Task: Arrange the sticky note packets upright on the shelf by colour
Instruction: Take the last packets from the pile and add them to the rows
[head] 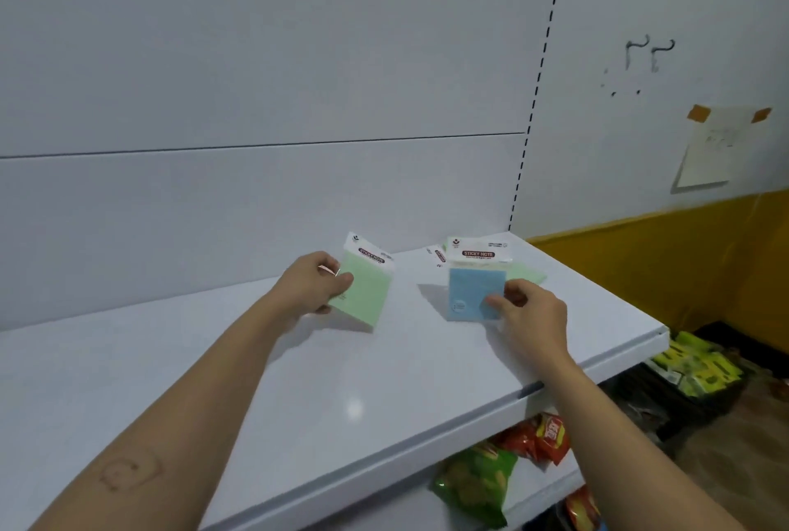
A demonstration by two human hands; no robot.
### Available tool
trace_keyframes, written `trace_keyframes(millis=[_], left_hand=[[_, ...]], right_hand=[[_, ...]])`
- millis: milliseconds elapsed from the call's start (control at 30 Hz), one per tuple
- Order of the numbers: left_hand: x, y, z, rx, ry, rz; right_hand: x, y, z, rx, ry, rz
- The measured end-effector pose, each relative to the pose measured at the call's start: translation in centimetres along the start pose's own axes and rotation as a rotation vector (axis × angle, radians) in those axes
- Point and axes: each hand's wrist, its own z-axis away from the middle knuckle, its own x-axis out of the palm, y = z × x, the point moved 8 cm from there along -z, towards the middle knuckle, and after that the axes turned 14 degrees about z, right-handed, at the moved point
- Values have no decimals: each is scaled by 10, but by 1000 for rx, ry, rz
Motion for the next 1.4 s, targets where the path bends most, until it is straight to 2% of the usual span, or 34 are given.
trace_keyframes(millis=[133,367,567,733,1067,1233,1400], left_hand=[[-63,14,20,62,134,95],[-180,16,88,106,396,-20],[-295,4,168,153,618,17],[-385,-7,230,201,743,38],[-538,-46,302,282,885,207],[-580,-66,314,308,922,237],[-613,-87,309,307,934,251]], right_hand=[[33,-56,1,-70,-104,-64],[111,-186,32,-256,-318,-162],[174,-289,105,-414,-474,-211],[212,-367,176,-518,-535,-221],[295,-468,301,-520,-609,-197],[335,-501,352,-507,-599,-144],[371,-522,373,-393,-540,-96]])
